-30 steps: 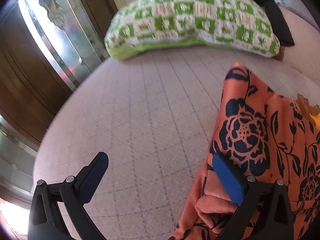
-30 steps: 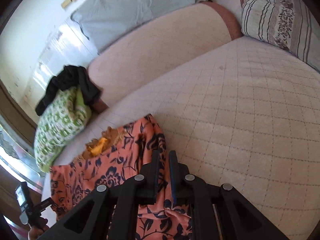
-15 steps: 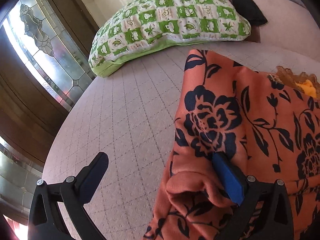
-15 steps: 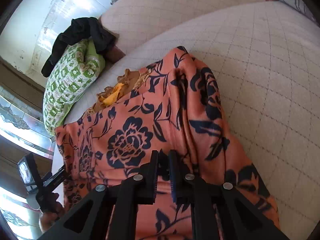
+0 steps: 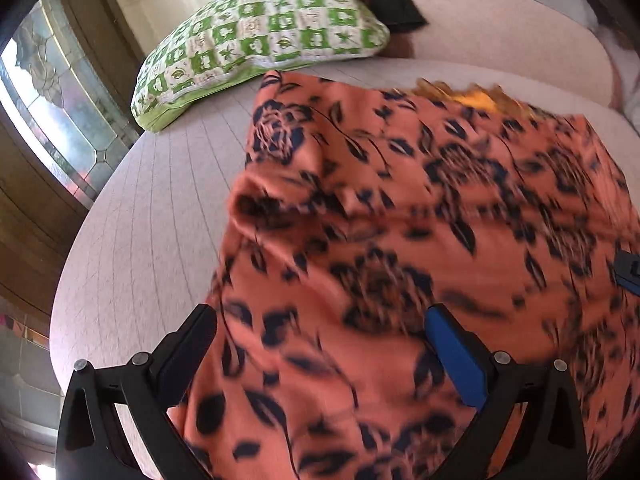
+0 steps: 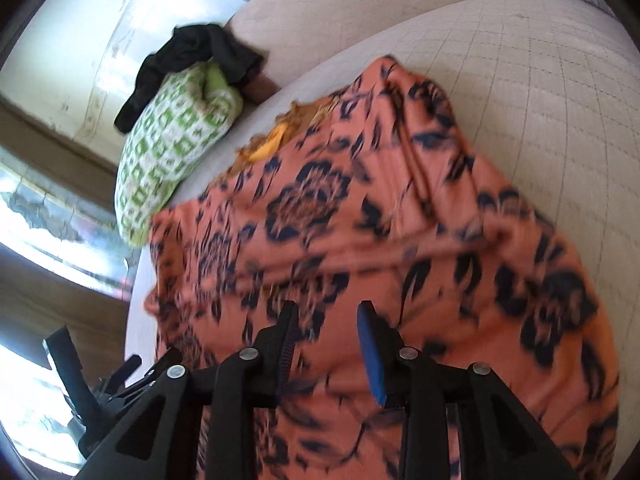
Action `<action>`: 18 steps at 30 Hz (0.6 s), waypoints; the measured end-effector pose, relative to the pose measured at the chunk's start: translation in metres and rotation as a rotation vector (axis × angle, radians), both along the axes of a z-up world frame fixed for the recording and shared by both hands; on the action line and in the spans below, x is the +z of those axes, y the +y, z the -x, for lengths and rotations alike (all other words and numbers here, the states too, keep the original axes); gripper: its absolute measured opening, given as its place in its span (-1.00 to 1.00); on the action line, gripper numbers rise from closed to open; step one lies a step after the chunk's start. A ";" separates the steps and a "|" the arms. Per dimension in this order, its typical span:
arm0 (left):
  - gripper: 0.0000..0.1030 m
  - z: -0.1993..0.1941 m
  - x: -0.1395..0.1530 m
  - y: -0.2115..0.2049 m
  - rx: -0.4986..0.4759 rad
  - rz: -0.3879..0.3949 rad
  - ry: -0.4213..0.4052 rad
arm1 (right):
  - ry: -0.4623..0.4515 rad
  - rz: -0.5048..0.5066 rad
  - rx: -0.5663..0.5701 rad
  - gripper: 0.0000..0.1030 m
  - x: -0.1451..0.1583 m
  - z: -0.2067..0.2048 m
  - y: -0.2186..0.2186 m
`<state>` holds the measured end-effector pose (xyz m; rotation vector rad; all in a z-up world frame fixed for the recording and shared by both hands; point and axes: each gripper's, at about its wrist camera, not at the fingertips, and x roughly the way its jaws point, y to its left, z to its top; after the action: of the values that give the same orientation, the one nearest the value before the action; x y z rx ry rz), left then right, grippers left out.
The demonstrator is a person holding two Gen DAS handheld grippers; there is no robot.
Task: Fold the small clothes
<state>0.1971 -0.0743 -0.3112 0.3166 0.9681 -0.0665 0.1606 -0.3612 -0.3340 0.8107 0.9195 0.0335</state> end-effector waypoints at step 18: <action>1.00 0.058 -0.025 0.023 0.021 0.099 0.023 | -0.058 0.239 0.079 -0.30 -0.008 0.085 0.042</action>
<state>0.1393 -0.0518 -0.3365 0.2148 0.9877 -0.0985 0.0760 -0.3192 -0.3415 0.5492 0.8814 0.0159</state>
